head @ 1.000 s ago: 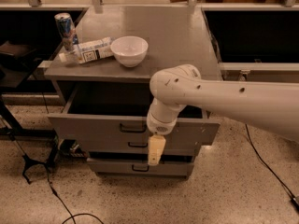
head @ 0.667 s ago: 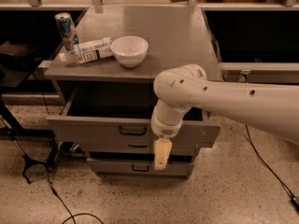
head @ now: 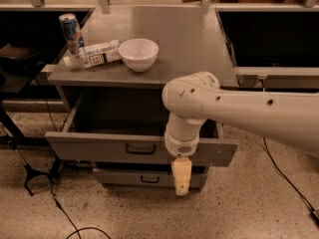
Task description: Open top drawer
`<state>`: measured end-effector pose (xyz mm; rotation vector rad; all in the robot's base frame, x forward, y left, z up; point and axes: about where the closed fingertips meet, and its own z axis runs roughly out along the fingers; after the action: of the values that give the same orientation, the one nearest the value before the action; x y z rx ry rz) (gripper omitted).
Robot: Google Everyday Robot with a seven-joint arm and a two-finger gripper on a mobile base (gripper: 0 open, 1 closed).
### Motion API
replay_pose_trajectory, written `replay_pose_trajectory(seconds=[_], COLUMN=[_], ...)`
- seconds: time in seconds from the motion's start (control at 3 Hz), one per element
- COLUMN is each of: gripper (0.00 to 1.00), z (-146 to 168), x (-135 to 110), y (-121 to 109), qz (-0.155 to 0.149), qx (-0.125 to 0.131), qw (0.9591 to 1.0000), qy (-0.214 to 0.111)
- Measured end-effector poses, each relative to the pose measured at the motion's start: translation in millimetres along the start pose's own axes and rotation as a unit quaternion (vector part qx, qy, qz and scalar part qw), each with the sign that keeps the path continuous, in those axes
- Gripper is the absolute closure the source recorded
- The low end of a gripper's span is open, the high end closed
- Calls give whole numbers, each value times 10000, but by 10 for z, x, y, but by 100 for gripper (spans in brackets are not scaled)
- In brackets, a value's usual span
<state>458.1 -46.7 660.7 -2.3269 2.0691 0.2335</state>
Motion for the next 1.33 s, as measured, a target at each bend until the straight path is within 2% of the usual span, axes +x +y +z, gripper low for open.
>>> replay_pose_trajectory(seconds=[0.67,1.0,1.33], gripper=[0,0,0], z=[-13,-27,-49], x=[61,60,137], y=[176,179,301], qz=[-81,-81,-93], qx=[-233,-234,-344], qw=[9996,9996,9990], qy=[137,138,251])
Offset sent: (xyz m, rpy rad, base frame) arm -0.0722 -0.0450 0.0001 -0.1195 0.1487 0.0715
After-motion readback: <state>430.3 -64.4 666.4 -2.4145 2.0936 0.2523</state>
